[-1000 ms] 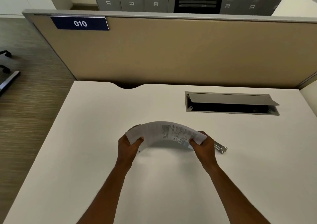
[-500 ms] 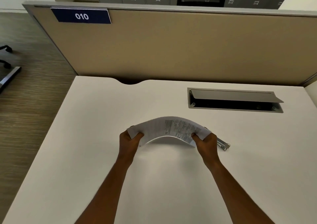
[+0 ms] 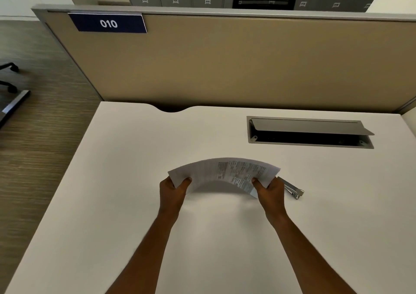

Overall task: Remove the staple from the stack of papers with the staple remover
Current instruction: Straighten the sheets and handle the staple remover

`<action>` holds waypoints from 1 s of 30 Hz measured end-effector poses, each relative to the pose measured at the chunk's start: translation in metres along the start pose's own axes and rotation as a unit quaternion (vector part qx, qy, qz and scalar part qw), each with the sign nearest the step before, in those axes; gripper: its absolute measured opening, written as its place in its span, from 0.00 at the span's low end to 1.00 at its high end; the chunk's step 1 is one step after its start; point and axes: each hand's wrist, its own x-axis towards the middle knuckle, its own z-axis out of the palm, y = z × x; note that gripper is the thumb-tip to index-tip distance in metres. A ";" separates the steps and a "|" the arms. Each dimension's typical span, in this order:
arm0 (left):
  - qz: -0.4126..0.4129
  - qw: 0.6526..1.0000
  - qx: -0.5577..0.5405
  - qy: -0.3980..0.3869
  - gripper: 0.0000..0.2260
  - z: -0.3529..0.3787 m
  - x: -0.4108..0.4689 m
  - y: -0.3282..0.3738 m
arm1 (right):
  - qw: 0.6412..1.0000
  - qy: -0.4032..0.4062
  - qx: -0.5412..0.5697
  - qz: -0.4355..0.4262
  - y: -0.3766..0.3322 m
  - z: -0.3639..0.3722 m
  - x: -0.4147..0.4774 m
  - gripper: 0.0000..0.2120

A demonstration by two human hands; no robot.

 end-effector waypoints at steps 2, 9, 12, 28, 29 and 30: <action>0.000 1.000 0.000 0.004 0.10 0.001 0.000 0.001 | 1.000 0.000 0.000 -0.003 -0.001 0.000 0.000 0.12; 0.030 1.000 -0.006 0.004 0.13 -0.003 0.001 0.005 | 0.999 0.000 -0.001 -0.037 -0.004 -0.004 0.000 0.12; 0.012 1.000 0.000 -0.002 0.16 -0.002 -0.001 -0.002 | 1.000 -0.009 -0.009 -0.026 0.004 -0.001 -0.002 0.14; 0.000 1.000 -0.018 0.022 0.08 -0.003 -0.001 -0.002 | 0.999 -0.005 -0.031 -0.033 0.006 -0.004 -0.002 0.11; -0.003 1.000 -0.016 0.024 0.07 -0.003 -0.002 -0.004 | 0.999 0.000 -0.037 -0.033 0.006 -0.005 -0.004 0.10; -0.002 1.000 -0.016 0.025 0.08 -0.002 -0.002 -0.003 | 0.998 0.002 -0.042 -0.041 0.005 -0.005 -0.004 0.10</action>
